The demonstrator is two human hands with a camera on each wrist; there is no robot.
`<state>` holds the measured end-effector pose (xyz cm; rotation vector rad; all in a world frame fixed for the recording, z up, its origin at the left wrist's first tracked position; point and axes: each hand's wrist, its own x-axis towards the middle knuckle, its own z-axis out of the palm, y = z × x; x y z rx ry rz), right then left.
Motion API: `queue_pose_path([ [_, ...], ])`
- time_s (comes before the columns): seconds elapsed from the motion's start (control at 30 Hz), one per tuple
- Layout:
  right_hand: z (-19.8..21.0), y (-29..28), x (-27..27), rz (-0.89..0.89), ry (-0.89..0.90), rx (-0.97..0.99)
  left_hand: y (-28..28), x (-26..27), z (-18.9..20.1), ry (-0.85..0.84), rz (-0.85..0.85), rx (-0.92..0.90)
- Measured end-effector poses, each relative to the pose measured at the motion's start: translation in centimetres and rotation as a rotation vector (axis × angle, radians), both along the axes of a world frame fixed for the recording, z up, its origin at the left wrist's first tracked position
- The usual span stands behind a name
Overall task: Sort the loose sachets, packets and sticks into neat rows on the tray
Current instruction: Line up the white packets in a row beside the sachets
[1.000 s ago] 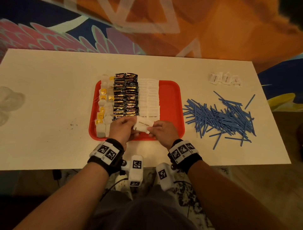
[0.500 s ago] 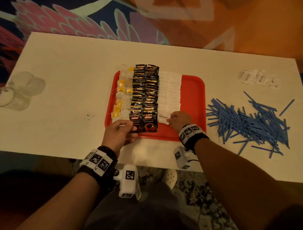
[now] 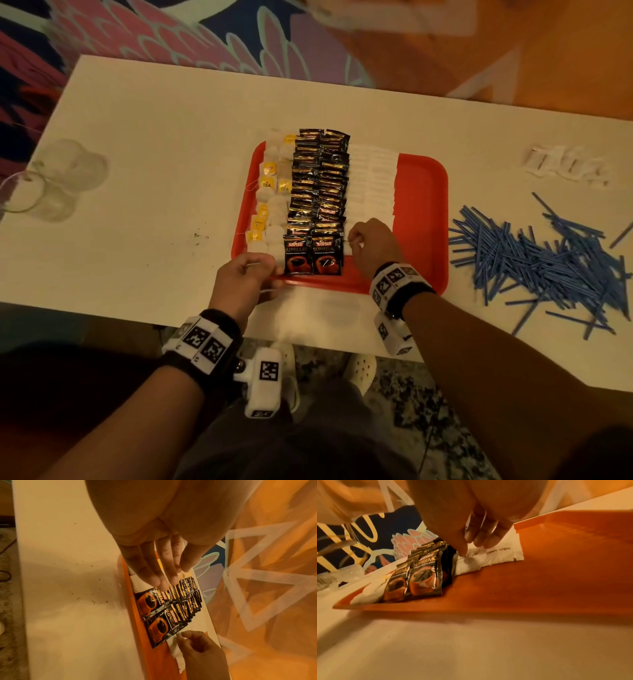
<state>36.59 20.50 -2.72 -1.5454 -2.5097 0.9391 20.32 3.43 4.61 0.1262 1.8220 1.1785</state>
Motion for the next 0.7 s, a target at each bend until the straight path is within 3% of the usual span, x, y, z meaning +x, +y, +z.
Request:
queue_pose_path([
  [0.13, -0.3, -0.5, -0.4, 0.059, -0.124, -0.017, -0.6, -0.7, 0.1, 0.026, -0.015, 0.007],
  [0.4, 2.0, -1.7, 1.2, -0.140, -0.104, -0.056, -0.3, -1.9, 0.3, 0.026, -0.083, 0.017],
  [0.7, 5.0, -3.5, 7.4, -0.436, -0.012, -0.070, 5.0, 1.8, 0.6, 0.067, -0.415, 0.068],
])
